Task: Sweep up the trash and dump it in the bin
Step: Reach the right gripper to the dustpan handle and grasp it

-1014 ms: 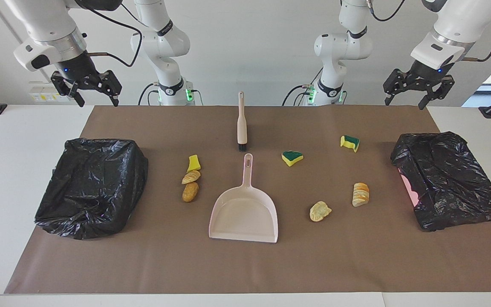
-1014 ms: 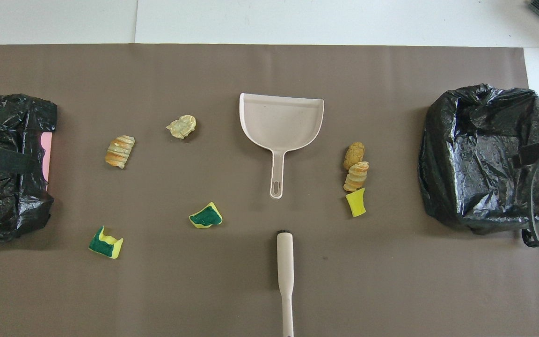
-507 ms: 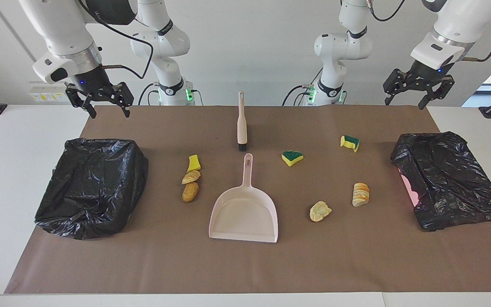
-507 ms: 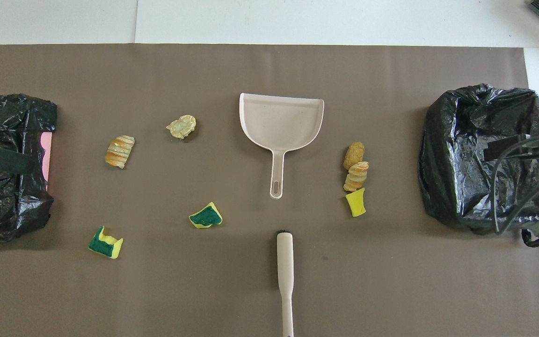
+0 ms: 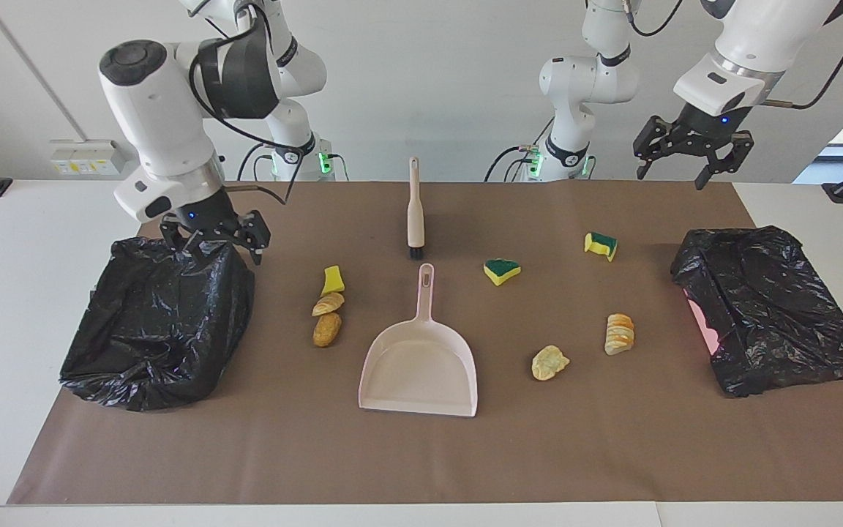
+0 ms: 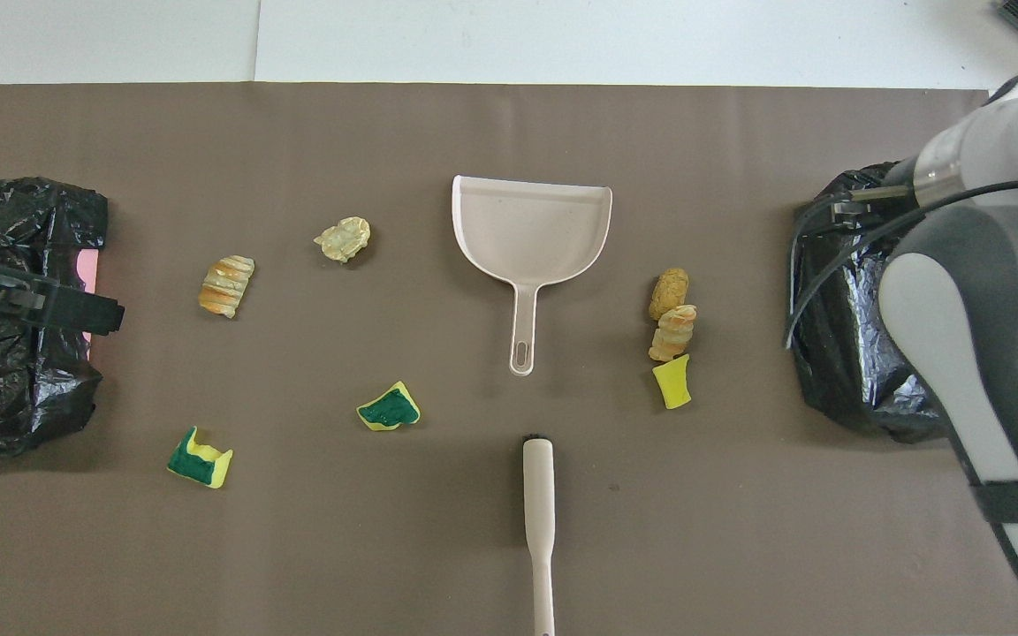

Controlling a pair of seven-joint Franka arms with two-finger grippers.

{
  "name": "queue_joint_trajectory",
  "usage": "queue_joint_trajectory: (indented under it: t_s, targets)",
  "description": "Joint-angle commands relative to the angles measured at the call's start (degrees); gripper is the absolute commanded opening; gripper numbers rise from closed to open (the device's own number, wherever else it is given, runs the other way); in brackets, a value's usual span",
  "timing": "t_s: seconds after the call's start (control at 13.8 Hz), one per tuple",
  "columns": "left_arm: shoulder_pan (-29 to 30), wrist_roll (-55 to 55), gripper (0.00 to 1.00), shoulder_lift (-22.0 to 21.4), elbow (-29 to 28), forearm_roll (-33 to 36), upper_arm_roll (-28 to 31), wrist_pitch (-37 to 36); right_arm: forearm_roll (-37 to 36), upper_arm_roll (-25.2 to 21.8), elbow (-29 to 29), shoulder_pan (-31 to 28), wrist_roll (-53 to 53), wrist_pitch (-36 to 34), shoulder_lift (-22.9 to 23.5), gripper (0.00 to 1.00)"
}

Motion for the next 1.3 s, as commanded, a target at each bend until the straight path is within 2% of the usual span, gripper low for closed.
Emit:
queue_joint_trajectory:
  t_s: [0.0,0.22,0.51,0.72,1.01,1.23]
  targets:
    - [-4.8,-3.6,1.00,-1.0,-3.3,-1.5,0.6,2.2,1.2,1.9,11.2,1.5,6.7,2.1,11.6,1.00]
    - [-12.6,-10.3,1.00,-1.8,-10.3,-2.1,0.6,8.0,2.9,6.4,12.8,1.5,13.1,3.0,17.1,1.00]
    - [-22.6,-18.5,1.00,-4.8,-21.8,-2.2,0.6,16.7,3.6,6.6,13.7,7.2,20.5,4.0,21.2,1.00]
    - [-31.5,-27.0,1.00,-5.3,-29.1,-3.1,0.6,24.7,7.6,7.1,13.4,9.5,21.0,4.0,21.6,1.00]
    - [-42.1,-34.3,1.00,-2.2,-36.8,-3.2,0.6,34.9,7.9,8.3,12.2,10.8,20.9,3.6,21.4,1.00]
    - [-49.2,-41.4,1.00,-1.8,-42.0,-3.2,0.6,40.8,7.9,8.3,11.8,13.3,20.9,4.3,22.1,1.00]
